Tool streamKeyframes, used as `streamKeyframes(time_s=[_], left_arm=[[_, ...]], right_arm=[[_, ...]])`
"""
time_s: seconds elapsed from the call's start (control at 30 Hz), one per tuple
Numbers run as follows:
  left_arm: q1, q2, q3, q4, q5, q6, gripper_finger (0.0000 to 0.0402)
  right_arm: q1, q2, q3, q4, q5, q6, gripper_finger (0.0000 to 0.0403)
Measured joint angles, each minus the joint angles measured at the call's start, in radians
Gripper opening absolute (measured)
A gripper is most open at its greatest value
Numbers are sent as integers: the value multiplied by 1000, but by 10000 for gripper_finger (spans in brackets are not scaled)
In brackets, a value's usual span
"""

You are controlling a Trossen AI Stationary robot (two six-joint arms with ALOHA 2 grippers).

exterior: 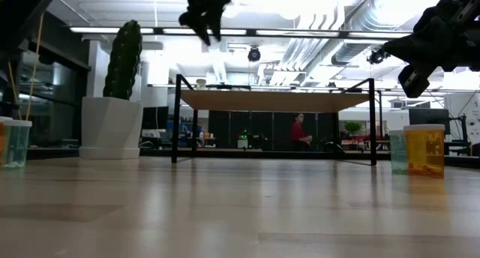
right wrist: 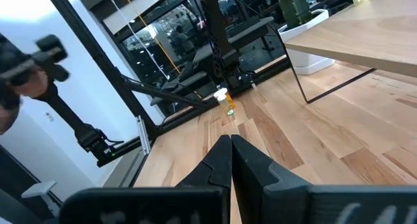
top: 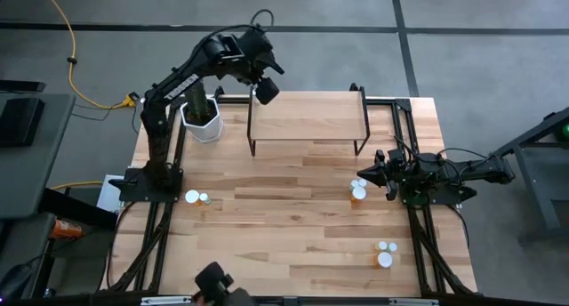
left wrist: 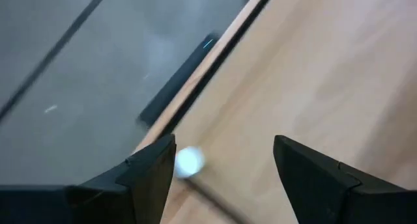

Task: Pick and place medicine bottles onto shelf by color
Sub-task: Align the bottom yellow pill bottle with the other yellow pill bottle on the shelf

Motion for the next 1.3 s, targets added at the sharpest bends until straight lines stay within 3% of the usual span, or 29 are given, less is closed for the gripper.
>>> streamKeyframes(time_s=[0.17, 0.4, 0.67, 0.9, 1.03, 1.3], left_arm=[[-62, -72, 0, 181, 105, -26, 251], [-214, -118, 0, 378, 104, -25, 250], [-362, -121, -1, 449, -31, -24, 250], [-429, -124, -25, 487, -112, -31, 250], [-455, -175, -213, 581, -132, -62, 250], [-501, -462, -808, 1123, -121, -151, 250]], right_arm=[[0, 0, 0, 0, 0, 0, 0], [0, 0, 0, 0, 1, 0, 0], [0, 0, 0, 0, 1, 0, 0], [0, 0, 0, 0, 1, 0, 0], [0, 0, 0, 0, 1, 0, 0], [0, 0, 0, 0, 5, 0, 0]])
